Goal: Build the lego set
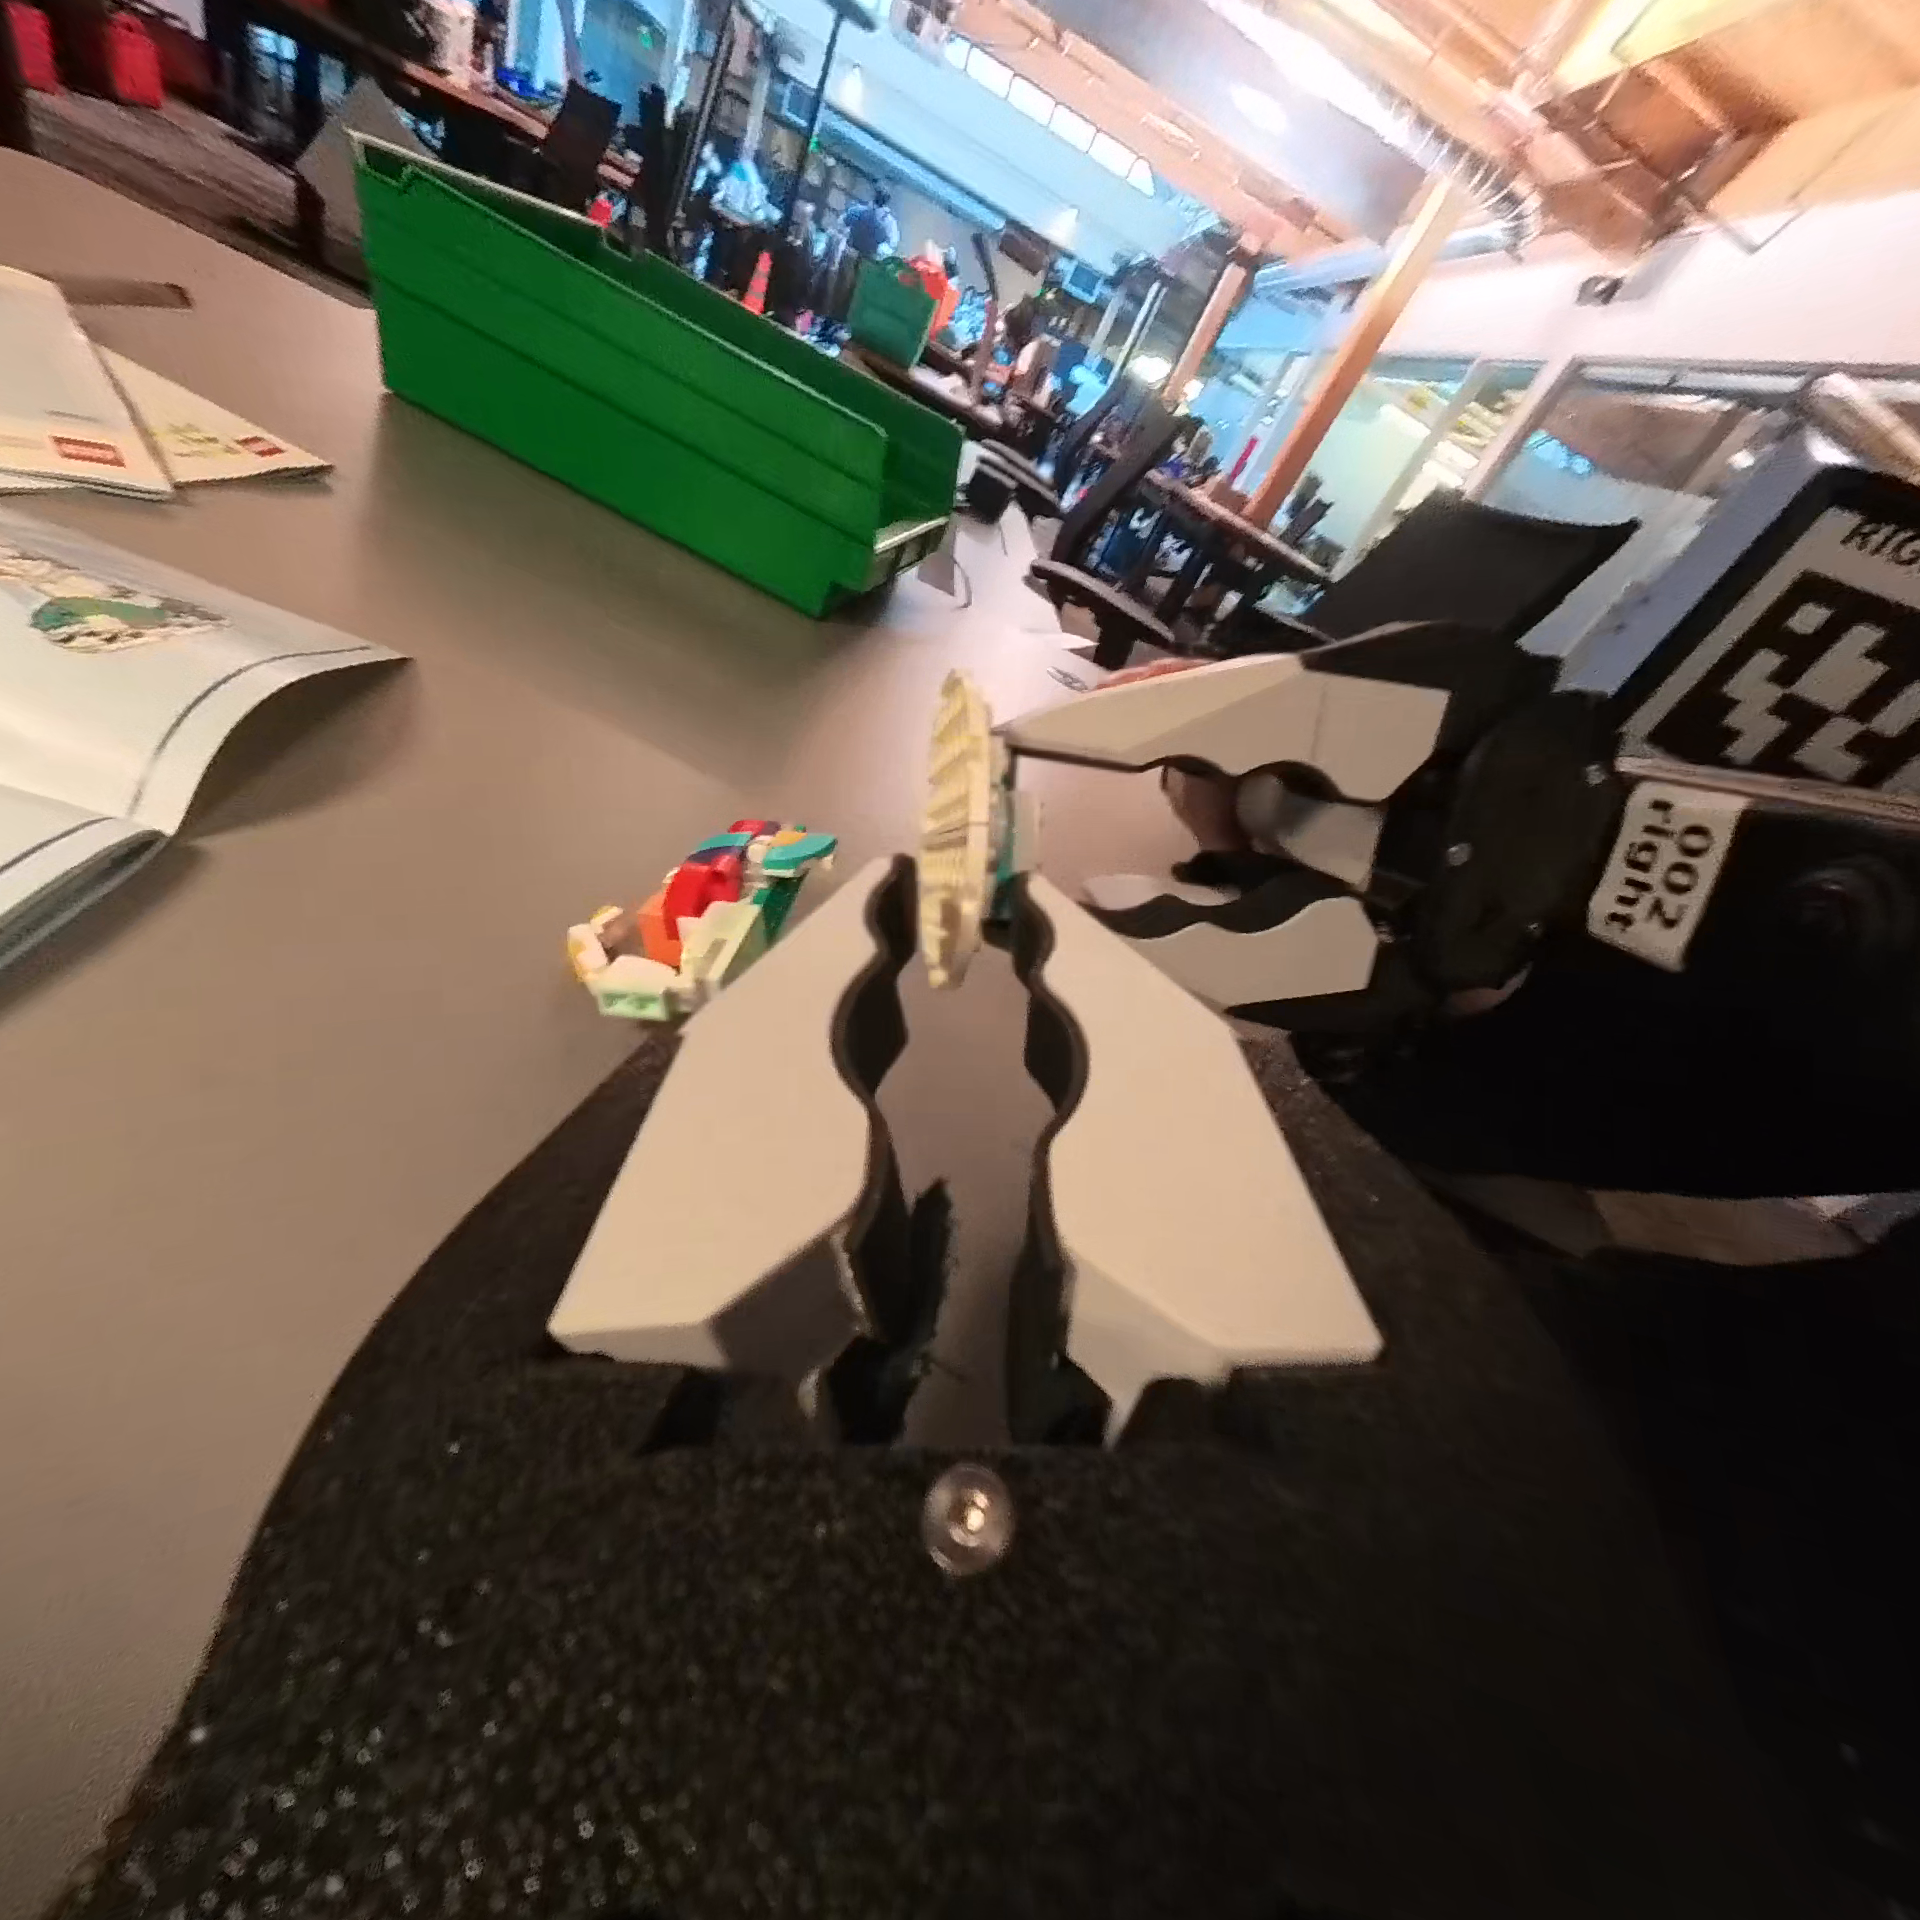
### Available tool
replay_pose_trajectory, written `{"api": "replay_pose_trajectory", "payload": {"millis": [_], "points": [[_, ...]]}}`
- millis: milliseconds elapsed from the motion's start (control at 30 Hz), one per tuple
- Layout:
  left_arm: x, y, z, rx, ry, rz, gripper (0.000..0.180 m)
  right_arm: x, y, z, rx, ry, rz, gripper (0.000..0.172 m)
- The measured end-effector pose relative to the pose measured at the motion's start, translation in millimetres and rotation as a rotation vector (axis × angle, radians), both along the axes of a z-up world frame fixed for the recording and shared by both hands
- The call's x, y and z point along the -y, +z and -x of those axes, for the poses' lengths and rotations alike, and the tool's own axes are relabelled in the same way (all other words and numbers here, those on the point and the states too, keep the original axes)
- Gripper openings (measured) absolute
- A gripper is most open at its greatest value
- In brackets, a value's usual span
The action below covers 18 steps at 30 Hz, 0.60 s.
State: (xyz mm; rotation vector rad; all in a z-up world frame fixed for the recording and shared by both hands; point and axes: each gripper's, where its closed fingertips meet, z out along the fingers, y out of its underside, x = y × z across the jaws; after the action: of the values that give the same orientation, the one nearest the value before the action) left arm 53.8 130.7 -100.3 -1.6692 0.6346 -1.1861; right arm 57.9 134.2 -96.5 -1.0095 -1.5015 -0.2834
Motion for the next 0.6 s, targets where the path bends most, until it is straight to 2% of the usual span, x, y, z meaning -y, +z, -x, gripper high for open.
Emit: {"api": "replay_pose_trajectory", "payload": {"millis": [33,133,300,367,600], "points": [[2.3,2.1,-2.0,0.019,-0.018,-0.001,0.008,-0.3,0.5,0.0,-0.006,-0.005,-0.001,0.033],[2.1,2.3,-2.0,0.019,-0.012,0.007,0.007,-0.5,0.9,0.0,-0.028,-0.019,-0.006,0.033],[1.6,6.7,0.4,0.114,-0.027,0.107,0.006,-0.7,5.0,2.0,-0.06,-0.077,-0.096,0.033],[1.7,7.2,1.9,0.122,-0.03,0.111,0.007,-0.9,5.3,3.2,-0.092,-0.09,-0.069,0.033],[0.9,-12.5,-1.4,-0.185,0.023,-0.1,0.007,-2.2,-14.2,-0.4,-0.106,-0.021,0.287,0.031]]}}
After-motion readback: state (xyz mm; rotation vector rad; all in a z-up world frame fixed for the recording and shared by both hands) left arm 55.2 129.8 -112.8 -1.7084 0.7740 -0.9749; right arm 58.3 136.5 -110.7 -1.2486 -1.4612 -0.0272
